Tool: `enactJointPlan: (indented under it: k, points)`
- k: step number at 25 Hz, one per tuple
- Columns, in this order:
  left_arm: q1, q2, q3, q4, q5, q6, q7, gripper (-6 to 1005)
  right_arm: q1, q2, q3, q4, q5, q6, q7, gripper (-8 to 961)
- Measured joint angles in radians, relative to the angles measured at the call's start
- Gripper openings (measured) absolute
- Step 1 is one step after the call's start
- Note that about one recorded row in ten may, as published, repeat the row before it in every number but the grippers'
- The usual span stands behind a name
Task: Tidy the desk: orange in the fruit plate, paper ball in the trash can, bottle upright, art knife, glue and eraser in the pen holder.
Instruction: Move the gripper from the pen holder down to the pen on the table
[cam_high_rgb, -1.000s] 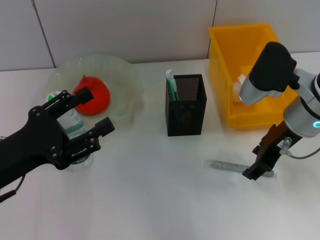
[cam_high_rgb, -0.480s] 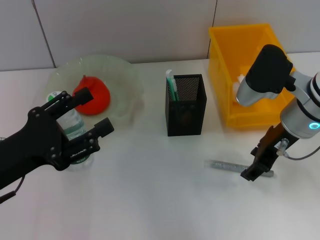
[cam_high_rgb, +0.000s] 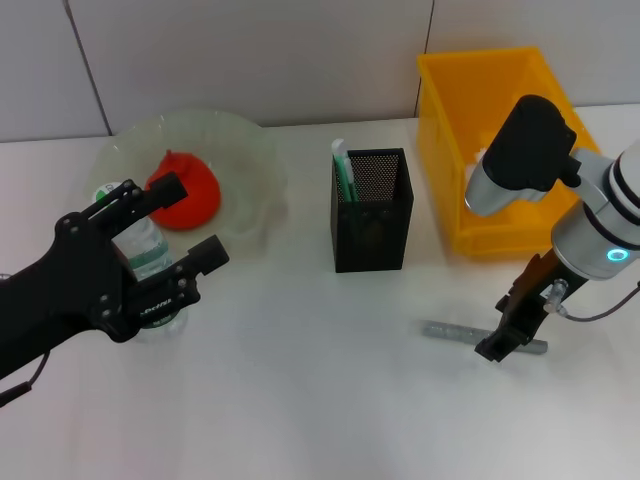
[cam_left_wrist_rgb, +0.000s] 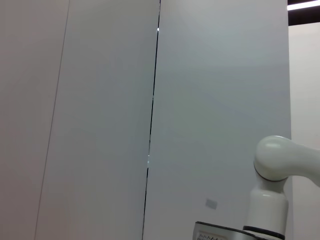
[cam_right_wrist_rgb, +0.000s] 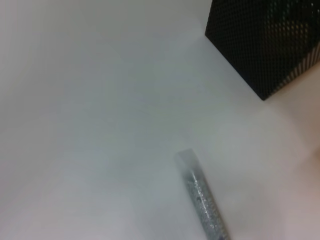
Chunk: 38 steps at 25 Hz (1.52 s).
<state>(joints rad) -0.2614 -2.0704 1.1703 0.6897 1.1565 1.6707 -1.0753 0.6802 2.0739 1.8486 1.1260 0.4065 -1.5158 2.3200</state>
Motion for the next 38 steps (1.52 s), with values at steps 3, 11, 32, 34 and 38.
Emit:
enactJointPlan:
  k: [3,11,32,34,38]
  points:
    - [0.0,0.0,0.0,-0.001,0.0,-0.002,0.0,802,0.003,0.0,-0.014,-0.005,0.002,0.013,0.004,681]
    - [0.0,-0.001,0.0,-0.001,0.0,-0.003,0.0,802,0.004,0.001,-0.025,-0.007,0.005,0.018,0.008,666]
    - [0.001,0.001,0.0,0.0,0.0,0.004,0.002,802,0.013,0.003,-0.05,-0.034,0.02,0.025,0.046,468]
    - [0.001,0.001,0.0,0.0,0.0,0.005,0.002,802,0.01,0.003,-0.064,-0.035,0.02,0.025,0.052,463]
    - [0.002,0.001,0.0,0.0,0.0,0.006,0.002,802,0.01,0.003,-0.071,-0.041,0.02,0.026,0.058,452]
